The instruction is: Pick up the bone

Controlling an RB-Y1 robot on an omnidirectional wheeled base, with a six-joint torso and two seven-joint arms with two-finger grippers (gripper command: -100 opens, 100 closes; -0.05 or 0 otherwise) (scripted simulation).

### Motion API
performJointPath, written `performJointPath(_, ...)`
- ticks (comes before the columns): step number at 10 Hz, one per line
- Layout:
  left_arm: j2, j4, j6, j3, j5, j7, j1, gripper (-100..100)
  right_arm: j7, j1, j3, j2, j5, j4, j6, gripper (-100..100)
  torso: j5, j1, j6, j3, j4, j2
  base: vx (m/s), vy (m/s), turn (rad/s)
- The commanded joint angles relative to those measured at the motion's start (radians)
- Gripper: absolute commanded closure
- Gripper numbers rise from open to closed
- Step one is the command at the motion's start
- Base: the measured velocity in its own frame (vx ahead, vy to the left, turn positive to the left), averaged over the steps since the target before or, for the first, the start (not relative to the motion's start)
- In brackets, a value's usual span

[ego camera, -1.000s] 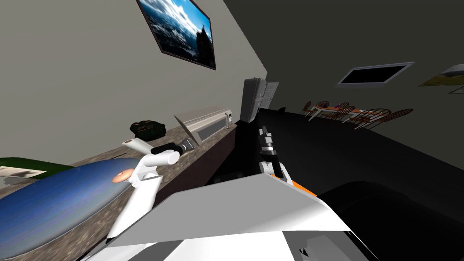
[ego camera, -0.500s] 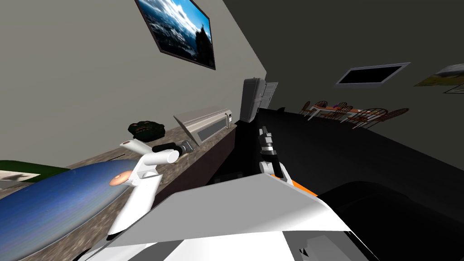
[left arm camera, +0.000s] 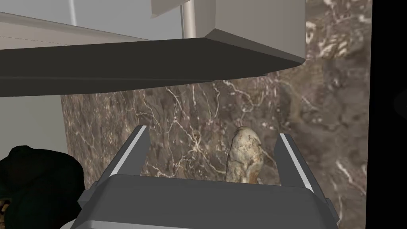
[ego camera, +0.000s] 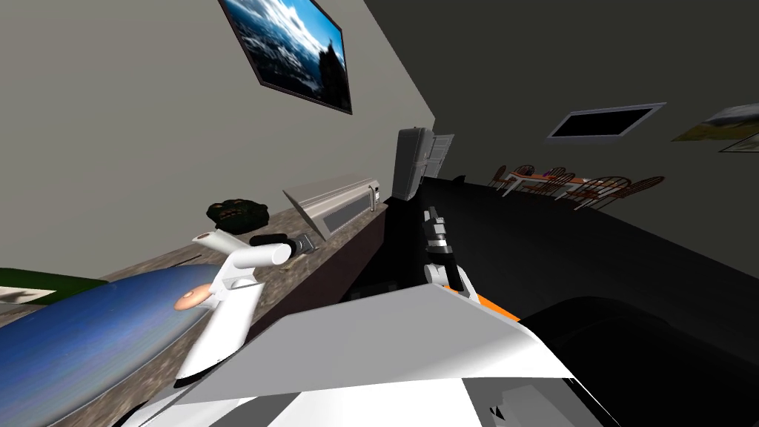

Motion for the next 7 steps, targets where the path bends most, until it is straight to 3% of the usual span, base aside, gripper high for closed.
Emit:
performJointPath(1,0.003,0.006,0.05,0.004,0.004,0.01,-0.005,-100,0.0,0.0,0.0,0.0,0.0,0.0,0.0,0,0.0,0.0,0.0,0.0,0.0,0.0,0.027,0.025,-0.007)
performJointPath(7,0.024,0.046,0.208,0.024,0.024,0.052,-0.028,-100,0.0,0.0,0.0,0.0,0.0,0.0,0.0,0,0.0,0.0,0.0,0.0,0.0,0.0,0.026,0.019,-0.003)
